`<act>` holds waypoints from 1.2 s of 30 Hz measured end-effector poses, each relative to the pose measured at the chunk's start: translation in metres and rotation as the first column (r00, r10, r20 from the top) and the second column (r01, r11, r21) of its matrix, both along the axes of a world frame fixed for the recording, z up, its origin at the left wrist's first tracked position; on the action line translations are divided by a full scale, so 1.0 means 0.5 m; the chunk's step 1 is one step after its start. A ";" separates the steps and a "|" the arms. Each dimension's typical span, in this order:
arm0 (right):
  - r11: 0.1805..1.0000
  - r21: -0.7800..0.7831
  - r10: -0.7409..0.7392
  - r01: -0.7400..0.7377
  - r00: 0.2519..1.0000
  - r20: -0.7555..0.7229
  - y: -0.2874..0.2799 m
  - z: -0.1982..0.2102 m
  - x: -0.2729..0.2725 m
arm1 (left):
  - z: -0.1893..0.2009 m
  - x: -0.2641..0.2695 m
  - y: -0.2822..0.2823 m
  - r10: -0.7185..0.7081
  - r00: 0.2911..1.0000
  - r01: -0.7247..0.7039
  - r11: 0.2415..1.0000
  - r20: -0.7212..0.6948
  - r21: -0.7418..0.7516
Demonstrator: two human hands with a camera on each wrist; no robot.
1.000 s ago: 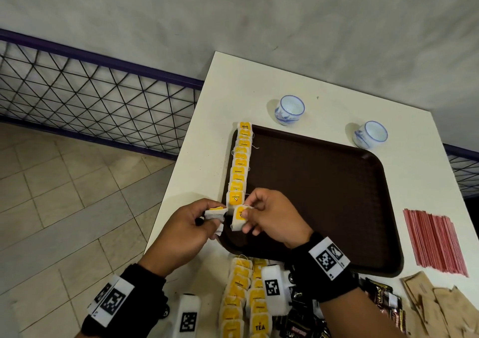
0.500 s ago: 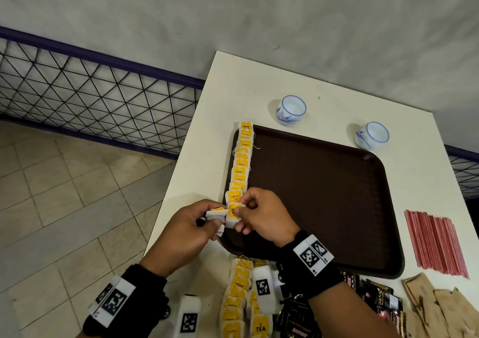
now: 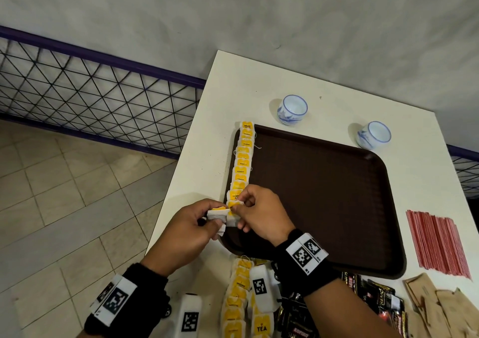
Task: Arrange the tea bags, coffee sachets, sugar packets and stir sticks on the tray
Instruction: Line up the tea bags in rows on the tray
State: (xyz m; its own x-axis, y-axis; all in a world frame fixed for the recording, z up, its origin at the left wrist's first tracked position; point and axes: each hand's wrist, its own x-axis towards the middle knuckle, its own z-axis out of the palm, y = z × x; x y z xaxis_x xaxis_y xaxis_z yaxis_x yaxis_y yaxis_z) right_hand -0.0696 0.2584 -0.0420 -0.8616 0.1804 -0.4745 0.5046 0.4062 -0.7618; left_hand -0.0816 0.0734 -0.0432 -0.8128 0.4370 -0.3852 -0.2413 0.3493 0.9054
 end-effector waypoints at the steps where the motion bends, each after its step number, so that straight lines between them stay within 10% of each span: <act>1: 1.000 0.004 -0.008 0.008 1.000 -0.001 -0.001 0.000 0.000 | 0.000 0.000 0.000 0.002 1.000 -0.002 1.000 0.000 0.003; 13: 0.993 0.068 -0.089 0.098 0.988 -0.127 0.004 0.016 0.003 | 0.004 0.000 0.002 -0.001 0.996 0.003 1.000 -0.084 0.016; 27: 0.911 -0.411 -0.004 0.032 0.998 0.068 -0.001 0.064 0.018 | 0.015 0.004 0.015 -0.094 0.960 0.079 0.995 -0.264 -0.069; 36: 0.955 -0.297 0.017 -0.010 1.000 0.021 -0.008 0.056 0.016 | 0.018 0.002 0.019 -0.076 0.959 0.062 0.996 -0.274 -0.058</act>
